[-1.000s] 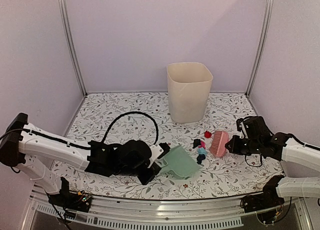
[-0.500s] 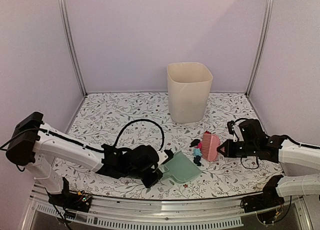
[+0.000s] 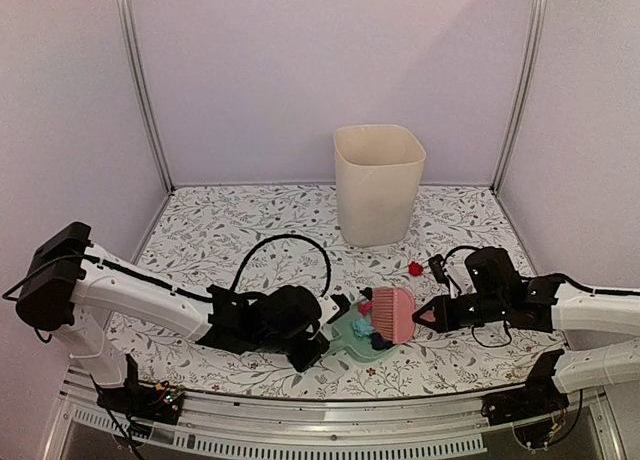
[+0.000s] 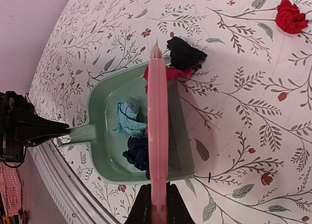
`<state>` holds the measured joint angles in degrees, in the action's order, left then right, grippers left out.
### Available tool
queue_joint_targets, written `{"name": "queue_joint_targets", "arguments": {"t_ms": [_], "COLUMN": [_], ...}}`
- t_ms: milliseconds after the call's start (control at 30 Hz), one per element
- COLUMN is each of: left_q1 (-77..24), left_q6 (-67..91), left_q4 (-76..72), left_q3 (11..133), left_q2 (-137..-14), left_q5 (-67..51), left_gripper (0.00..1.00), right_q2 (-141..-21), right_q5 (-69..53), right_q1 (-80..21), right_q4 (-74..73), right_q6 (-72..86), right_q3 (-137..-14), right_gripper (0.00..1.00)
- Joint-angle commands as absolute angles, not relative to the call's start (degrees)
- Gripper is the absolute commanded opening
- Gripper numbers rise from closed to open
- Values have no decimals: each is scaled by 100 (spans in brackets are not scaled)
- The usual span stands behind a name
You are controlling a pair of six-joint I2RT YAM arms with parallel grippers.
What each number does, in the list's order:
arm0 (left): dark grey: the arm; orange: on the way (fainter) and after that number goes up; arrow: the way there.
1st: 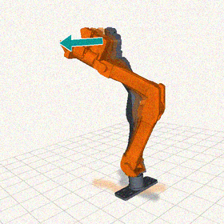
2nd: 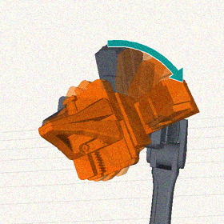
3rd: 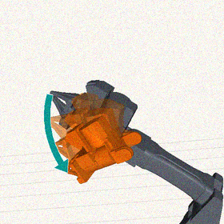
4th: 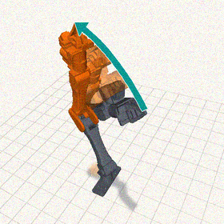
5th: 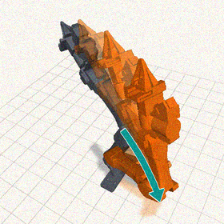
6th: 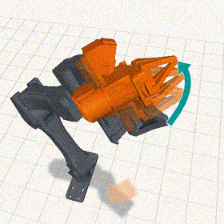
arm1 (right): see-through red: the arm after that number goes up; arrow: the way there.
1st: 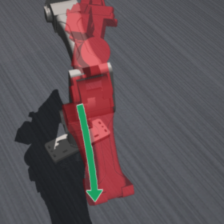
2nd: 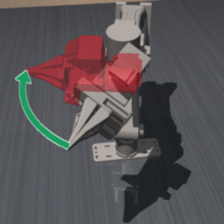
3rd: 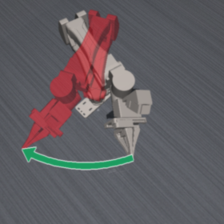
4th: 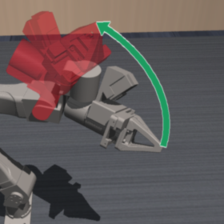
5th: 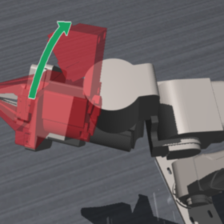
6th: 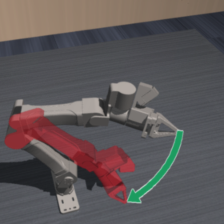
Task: Sweep away the paper scraps from the table
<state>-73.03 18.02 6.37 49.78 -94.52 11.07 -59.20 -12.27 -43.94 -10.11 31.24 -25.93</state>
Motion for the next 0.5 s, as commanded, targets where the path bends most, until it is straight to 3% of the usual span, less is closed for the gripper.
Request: {"name": "queue_joint_targets", "arguments": {"t_ms": [0, 267, 467], "left_q1": [-7194, -7192, -7093], "left_q6": [1745, 1771, 1789], "left_q4": [586, 663, 674], "left_q3": [5003, 4913, 4617], "left_q2": [-9473, -9334, -8945], "left_q5": [1178, 1212, 1229], "left_gripper": [0, 0, 0], "right_q2": [-5573, -4939, -5095], "right_q5": [-1927, -651, 695], "right_q1": [-4609, -4623, -4623], "right_q4": [-895, -1546, -748], "right_q6": [3006, 3119, 3151], "right_q3": [-2715, -3074, -3010], "right_gripper": [0, 0, 0]}}
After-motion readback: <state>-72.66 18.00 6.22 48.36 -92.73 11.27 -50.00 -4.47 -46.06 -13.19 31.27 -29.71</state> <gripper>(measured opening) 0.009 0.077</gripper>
